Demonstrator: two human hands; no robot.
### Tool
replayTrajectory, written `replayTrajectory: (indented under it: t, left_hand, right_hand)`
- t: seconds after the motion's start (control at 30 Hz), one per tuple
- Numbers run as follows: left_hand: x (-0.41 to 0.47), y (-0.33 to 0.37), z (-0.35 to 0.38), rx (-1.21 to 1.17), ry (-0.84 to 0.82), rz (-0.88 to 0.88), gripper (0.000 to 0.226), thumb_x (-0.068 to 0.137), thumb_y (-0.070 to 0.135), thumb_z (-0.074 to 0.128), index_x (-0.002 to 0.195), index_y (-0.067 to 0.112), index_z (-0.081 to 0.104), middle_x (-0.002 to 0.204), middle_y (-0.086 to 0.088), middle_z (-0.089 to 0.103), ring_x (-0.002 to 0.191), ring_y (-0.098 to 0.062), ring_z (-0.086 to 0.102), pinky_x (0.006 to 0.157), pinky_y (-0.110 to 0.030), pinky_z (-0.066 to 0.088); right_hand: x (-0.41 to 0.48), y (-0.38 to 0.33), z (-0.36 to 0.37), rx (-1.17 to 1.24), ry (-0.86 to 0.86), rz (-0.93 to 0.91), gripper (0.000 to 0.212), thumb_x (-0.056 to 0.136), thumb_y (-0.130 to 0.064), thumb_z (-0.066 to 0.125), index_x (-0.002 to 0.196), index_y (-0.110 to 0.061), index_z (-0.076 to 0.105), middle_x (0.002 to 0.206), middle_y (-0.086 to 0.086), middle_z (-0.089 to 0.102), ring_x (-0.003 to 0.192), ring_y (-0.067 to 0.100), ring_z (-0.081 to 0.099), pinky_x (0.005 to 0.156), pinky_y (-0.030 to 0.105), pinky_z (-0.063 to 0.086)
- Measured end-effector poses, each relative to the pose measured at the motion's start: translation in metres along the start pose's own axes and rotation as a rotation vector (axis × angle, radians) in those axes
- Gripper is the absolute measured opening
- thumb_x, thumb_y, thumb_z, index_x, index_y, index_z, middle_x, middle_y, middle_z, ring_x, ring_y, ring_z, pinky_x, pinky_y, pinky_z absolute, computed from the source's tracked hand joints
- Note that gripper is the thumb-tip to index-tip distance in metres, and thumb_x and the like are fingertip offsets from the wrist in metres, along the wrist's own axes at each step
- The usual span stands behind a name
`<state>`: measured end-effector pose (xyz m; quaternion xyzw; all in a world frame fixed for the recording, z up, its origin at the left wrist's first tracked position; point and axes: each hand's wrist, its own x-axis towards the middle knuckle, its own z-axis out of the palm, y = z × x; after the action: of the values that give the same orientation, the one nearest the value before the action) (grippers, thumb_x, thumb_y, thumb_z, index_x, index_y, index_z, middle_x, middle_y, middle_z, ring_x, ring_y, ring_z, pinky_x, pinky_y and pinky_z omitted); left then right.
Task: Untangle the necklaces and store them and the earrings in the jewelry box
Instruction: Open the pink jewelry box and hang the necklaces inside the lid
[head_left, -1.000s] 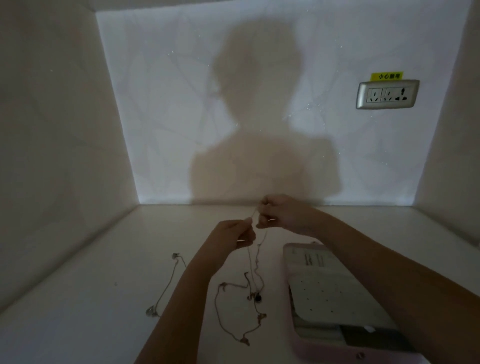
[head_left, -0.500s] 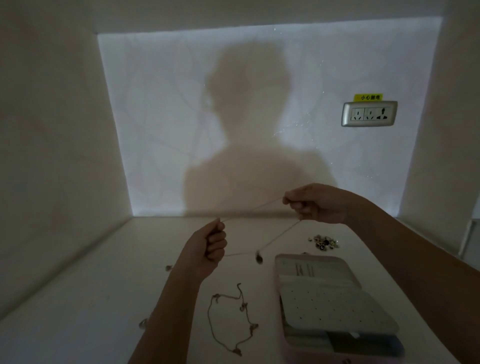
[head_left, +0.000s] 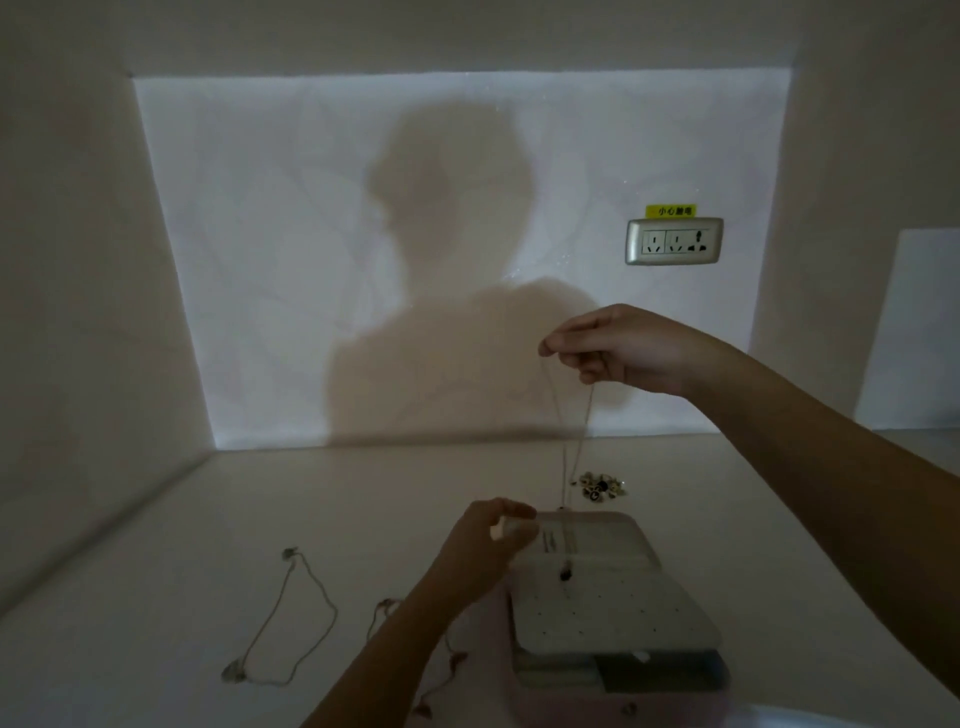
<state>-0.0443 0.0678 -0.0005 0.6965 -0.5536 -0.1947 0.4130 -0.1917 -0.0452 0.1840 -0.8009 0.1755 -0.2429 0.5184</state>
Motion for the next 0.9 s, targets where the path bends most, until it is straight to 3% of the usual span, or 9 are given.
replayTrajectory:
  t: [0.1, 0.17, 0.27, 0.4, 0.53, 0.77, 0.9]
  left_hand:
    - [-0.001, -0.004, 0.015, 0.272, -0.029, -0.090, 0.044, 0.088, 0.047, 0.054, 0.125, 0.023, 0.053, 0.137, -0.003, 0.036, 0.128, -0.021, 0.032, 0.104, -0.030, 0.031]
    - [-0.003, -0.002, 0.018, 0.294, -0.010, -0.154, 0.047, 0.088, 0.050, 0.052, 0.127, 0.024, 0.052, 0.141, -0.004, 0.033, 0.131, -0.024, 0.028, 0.106, -0.034, 0.029]
    - [-0.002, 0.000, 0.015, 0.427, -0.062, -0.100, 0.048, 0.089, 0.052, 0.047, 0.125, 0.020, 0.050, 0.142, -0.007, 0.029, 0.132, -0.026, 0.025, 0.104, -0.035, 0.029]
    - [0.003, -0.004, 0.014, 0.454, -0.098, -0.100, 0.048, 0.088, 0.058, 0.045, 0.111, 0.016, 0.051, 0.123, -0.007, 0.039, 0.111, -0.021, 0.040, 0.094, -0.032, 0.041]
    - [0.005, -0.007, 0.017, 0.420, -0.066, -0.120, 0.046, 0.086, 0.057, 0.048, 0.106, 0.016, 0.049, 0.108, -0.004, 0.034, 0.102, -0.019, 0.044, 0.089, -0.030, 0.045]
    - [0.007, -0.012, 0.020, 0.234, 0.058, 0.003, 0.016, 0.091, 0.034, 0.056, 0.091, 0.019, 0.047, 0.113, 0.001, 0.031, 0.084, -0.007, 0.043, 0.075, -0.011, 0.035]
    - [0.005, -0.010, 0.022, 0.215, 0.176, 0.151, 0.015, 0.090, 0.027, 0.059, 0.085, 0.019, 0.047, 0.122, 0.002, 0.032, 0.092, -0.004, 0.042, 0.066, 0.002, 0.032]
  right_hand:
    - [-0.003, -0.004, -0.005, -0.077, 0.026, -0.005, 0.012, 0.088, -0.015, 0.062, 0.088, -0.008, 0.072, 0.060, -0.004, 0.053, 0.056, 0.011, 0.038, 0.056, 0.018, 0.042]
    - [-0.005, -0.005, -0.008, -0.131, 0.047, -0.013, 0.012, 0.088, -0.014, 0.062, 0.089, -0.007, 0.072, 0.059, -0.004, 0.053, 0.051, 0.008, 0.039, 0.057, 0.019, 0.041]
    - [-0.005, -0.007, -0.012, -0.169, 0.072, -0.023, 0.012, 0.088, -0.014, 0.063, 0.091, -0.006, 0.072, 0.059, -0.003, 0.054, 0.047, 0.005, 0.040, 0.058, 0.019, 0.043]
    - [0.002, -0.006, -0.015, -0.163, 0.111, -0.035, 0.012, 0.087, -0.014, 0.064, 0.092, -0.006, 0.072, 0.060, -0.003, 0.056, 0.047, 0.005, 0.042, 0.060, 0.020, 0.044]
    - [0.010, -0.003, -0.011, -0.158, 0.106, -0.040, 0.013, 0.088, -0.014, 0.063, 0.092, -0.005, 0.071, 0.063, -0.001, 0.056, 0.050, 0.006, 0.043, 0.059, 0.019, 0.045]
    - [0.022, 0.000, 0.002, -0.200, 0.058, -0.058, 0.011, 0.088, -0.017, 0.064, 0.089, -0.009, 0.072, 0.063, -0.002, 0.057, 0.054, 0.008, 0.044, 0.059, 0.018, 0.046]
    - [0.026, 0.002, 0.007, -0.237, 0.043, -0.063, 0.010, 0.087, -0.017, 0.064, 0.087, -0.012, 0.073, 0.062, -0.004, 0.058, 0.055, 0.008, 0.046, 0.059, 0.018, 0.047]
